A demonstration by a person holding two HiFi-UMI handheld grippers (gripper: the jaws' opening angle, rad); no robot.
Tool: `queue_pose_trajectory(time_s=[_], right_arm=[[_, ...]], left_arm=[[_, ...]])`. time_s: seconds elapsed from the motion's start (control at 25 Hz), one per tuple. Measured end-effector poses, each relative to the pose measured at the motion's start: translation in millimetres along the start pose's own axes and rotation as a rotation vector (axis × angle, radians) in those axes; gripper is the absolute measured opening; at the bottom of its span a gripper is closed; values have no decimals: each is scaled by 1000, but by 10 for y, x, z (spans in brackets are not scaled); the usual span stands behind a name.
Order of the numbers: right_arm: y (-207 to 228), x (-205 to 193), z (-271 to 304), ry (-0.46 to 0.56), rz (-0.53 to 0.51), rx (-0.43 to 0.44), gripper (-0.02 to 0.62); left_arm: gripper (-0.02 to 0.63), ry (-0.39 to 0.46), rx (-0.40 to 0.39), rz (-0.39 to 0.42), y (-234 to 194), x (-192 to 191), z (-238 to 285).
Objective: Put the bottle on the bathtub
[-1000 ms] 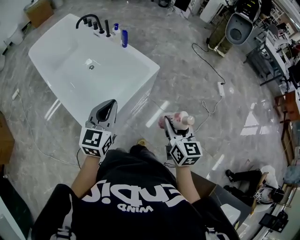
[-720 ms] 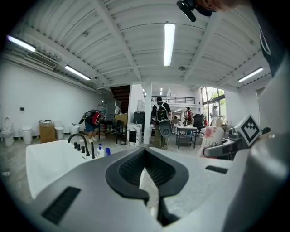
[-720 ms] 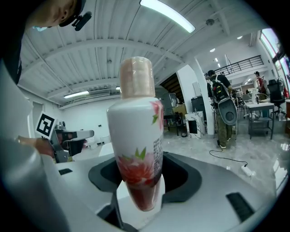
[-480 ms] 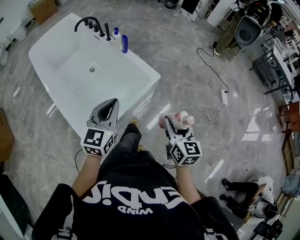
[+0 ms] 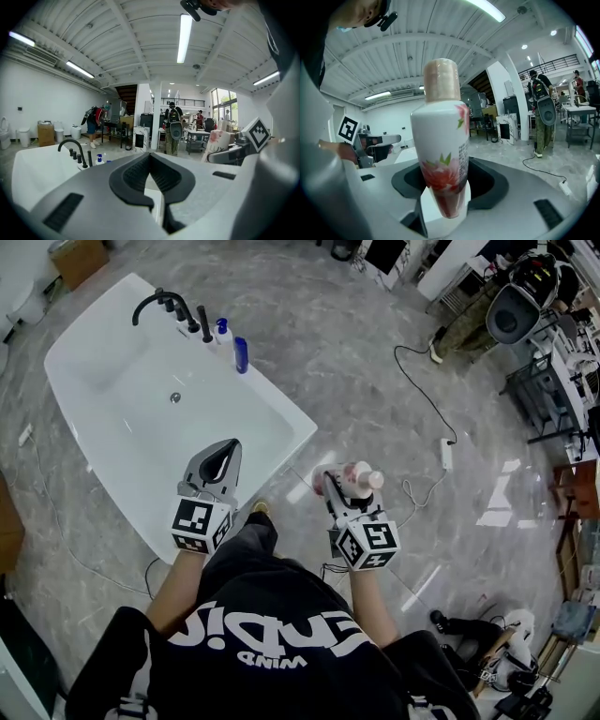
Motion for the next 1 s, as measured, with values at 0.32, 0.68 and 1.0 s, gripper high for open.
queue_pose_trajectory(time_s=[0.32,0.68,1.0], right_arm=[[202,302,659,7,-19,41,247],[328,349,1189,-57,-61,136,247],[376,284,1751,-93,-93,227,247]], left_arm=[[8,-14,-24,-2,-308,126,636],[8,-57,42,-48,-564,133,980],[8,-72,106,-93,-761,14,1192]])
Point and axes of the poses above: the fingertips, and each gripper's own axes: z forward along the fingers, y to its right, x out of its top, the point moved 2 cm from there along -z, backward along the fingers
